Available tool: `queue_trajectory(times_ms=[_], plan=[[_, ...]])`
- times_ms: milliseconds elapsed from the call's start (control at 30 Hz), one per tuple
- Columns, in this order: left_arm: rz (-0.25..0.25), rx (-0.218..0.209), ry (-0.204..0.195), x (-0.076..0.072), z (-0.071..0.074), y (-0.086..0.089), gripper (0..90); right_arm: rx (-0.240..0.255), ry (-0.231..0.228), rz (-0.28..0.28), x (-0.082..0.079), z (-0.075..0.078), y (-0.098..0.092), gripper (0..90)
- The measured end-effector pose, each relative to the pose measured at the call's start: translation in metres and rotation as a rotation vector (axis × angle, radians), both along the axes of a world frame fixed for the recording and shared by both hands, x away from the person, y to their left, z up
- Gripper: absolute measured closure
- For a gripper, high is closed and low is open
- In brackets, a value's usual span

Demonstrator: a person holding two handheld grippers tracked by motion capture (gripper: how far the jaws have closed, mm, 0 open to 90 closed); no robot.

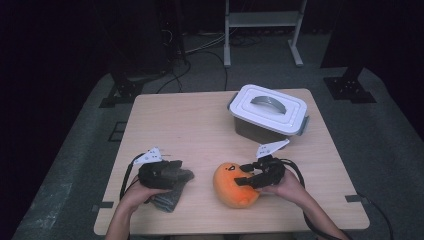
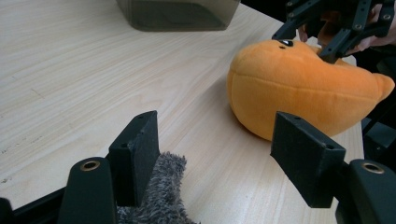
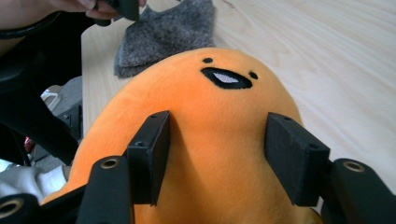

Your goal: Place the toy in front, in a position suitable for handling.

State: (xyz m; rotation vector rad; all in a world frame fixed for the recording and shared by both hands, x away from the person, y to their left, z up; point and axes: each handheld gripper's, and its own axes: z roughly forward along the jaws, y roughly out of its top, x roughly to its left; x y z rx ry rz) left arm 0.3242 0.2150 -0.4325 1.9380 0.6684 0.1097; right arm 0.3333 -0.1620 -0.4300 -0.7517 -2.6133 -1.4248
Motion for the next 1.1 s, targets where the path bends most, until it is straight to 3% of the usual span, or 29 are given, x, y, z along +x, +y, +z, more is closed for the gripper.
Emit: queue_trajectory(times_ms=[167, 367, 500, 600, 633, 767, 900, 967, 1100], plan=[[-0.001, 0.001, 0.001, 0.001, -0.001, -0.001, 31.6, -0.007, 0.003, 0.041, -0.004, -0.003, 0.006, 50.3], [-0.006, 0.004, 0.001, 0.000, -0.001, -0.002, 31.1, -0.048, -0.081, 0.098, -0.010, 0.004, 0.010, 69.2], [-0.005, 0.001, 0.004, 0.001, -0.001, -0.002, 30.8, -0.057, -0.126, 0.137, -0.007, 0.013, 0.006, 73.9], [-0.005, -0.001, 0.004, 0.001, -0.001, -0.001, 30.6, -0.082, -0.143, 0.154, -0.003, 0.020, 0.006, 74.5], [-0.005, -0.002, 0.004, 0.001, -0.001, -0.001, 30.7, -0.105, -0.175, 0.189, -0.001, 0.025, 0.008, 74.5], [-0.005, -0.001, 0.004, 0.003, -0.001, -0.001, 30.6, -0.164, -0.221, 0.240, 0.001, 0.032, 0.011, 74.3], [-0.001, -0.009, 0.012, 0.003, -0.002, -0.001, 30.5, -0.237, -0.296, 0.334, 0.003, 0.043, 0.012, 73.4], [0.001, -0.009, 0.014, 0.003, -0.002, 0.000, 30.4, -0.239, -0.292, 0.384, 0.005, 0.042, 0.012, 71.6], [0.002, -0.009, 0.011, 0.004, -0.002, 0.000, 29.5, -0.150, -0.253, 0.372, 0.007, 0.031, 0.006, 64.2]])
